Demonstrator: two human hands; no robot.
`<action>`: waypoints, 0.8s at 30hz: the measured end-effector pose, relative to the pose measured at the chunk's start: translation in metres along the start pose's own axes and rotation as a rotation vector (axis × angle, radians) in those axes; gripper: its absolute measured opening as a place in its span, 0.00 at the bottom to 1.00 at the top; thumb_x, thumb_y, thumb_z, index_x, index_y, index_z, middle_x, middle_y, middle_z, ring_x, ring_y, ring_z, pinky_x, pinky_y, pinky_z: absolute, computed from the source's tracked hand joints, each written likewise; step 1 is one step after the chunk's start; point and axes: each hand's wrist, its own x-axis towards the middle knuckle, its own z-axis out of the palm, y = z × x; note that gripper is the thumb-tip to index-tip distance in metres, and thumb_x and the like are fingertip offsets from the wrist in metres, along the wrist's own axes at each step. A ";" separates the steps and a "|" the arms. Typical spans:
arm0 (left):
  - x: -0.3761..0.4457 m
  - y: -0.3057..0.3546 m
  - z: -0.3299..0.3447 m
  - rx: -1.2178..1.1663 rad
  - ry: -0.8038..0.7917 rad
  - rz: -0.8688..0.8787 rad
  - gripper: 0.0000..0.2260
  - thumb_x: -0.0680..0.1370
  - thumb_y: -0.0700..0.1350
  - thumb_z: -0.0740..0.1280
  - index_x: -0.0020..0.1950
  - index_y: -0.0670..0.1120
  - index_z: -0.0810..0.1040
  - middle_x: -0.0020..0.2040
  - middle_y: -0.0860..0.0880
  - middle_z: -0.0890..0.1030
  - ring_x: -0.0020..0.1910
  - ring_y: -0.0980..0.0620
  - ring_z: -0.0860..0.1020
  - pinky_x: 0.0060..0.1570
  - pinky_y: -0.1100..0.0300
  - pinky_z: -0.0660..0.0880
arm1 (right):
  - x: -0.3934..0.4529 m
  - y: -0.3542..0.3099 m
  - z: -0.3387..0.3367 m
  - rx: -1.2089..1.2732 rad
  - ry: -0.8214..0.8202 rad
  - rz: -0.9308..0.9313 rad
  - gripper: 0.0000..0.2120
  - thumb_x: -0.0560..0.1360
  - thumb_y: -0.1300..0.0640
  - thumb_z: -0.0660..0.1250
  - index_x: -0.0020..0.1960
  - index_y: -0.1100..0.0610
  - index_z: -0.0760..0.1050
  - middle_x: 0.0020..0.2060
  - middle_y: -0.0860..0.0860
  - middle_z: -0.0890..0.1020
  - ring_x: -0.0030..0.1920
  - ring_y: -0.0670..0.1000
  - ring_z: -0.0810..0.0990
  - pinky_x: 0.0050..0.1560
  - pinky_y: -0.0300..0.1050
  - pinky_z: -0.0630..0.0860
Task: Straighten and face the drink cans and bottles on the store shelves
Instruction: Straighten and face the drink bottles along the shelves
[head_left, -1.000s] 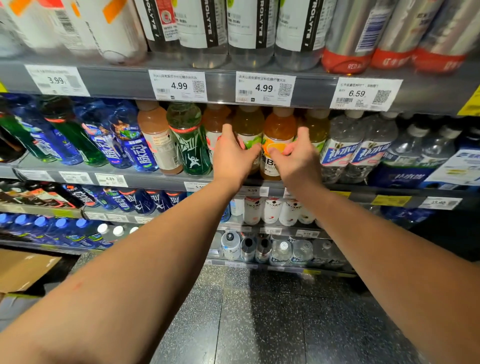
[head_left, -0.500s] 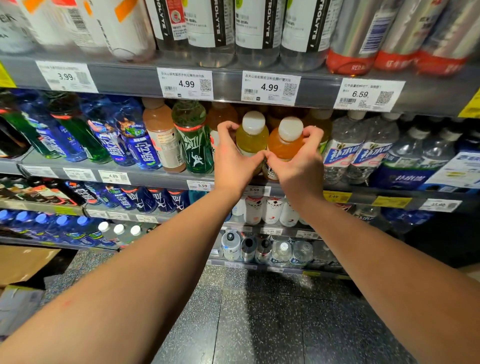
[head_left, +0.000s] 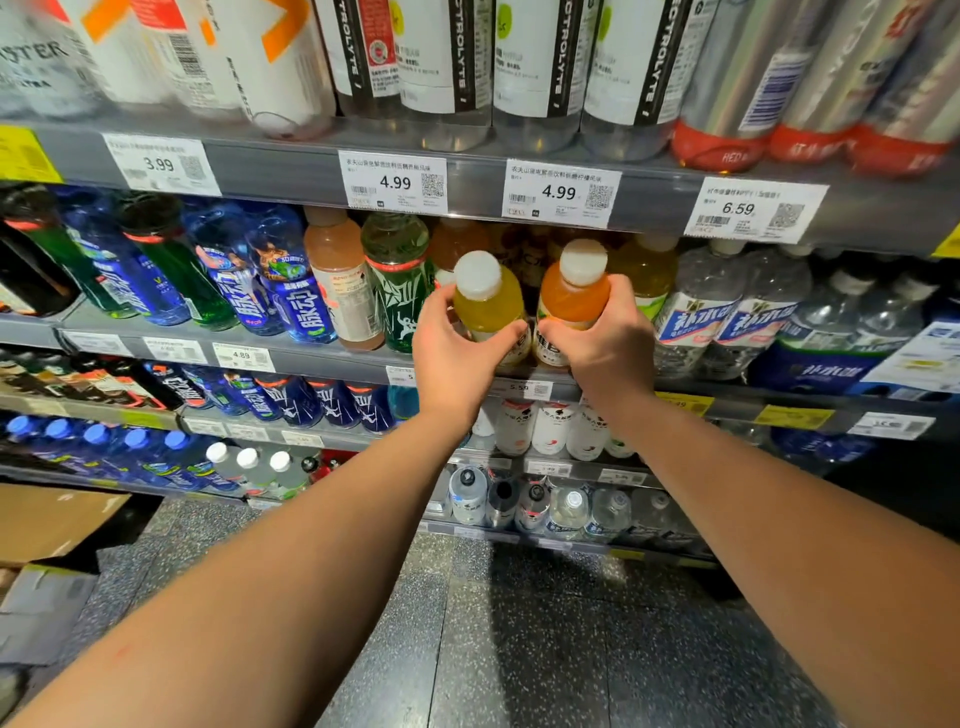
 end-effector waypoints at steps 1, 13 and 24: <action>-0.002 0.000 -0.004 -0.039 0.021 -0.031 0.29 0.67 0.49 0.81 0.63 0.44 0.75 0.57 0.50 0.80 0.52 0.59 0.78 0.50 0.72 0.74 | 0.003 -0.003 0.002 -0.011 -0.009 0.030 0.27 0.66 0.50 0.79 0.56 0.62 0.73 0.47 0.56 0.82 0.46 0.57 0.80 0.43 0.41 0.70; 0.010 -0.005 -0.041 -0.112 0.103 -0.078 0.29 0.63 0.55 0.80 0.60 0.48 0.77 0.52 0.53 0.83 0.51 0.57 0.81 0.56 0.55 0.79 | 0.042 -0.038 0.037 -0.107 -0.294 0.287 0.23 0.66 0.42 0.77 0.50 0.60 0.82 0.47 0.55 0.85 0.47 0.56 0.83 0.45 0.49 0.80; 0.000 0.012 -0.029 -0.044 0.031 -0.020 0.25 0.65 0.53 0.80 0.58 0.49 0.77 0.50 0.56 0.83 0.51 0.58 0.80 0.55 0.56 0.78 | 0.034 -0.023 0.026 0.038 -0.293 0.340 0.12 0.72 0.53 0.69 0.48 0.60 0.73 0.50 0.59 0.82 0.52 0.60 0.80 0.53 0.55 0.77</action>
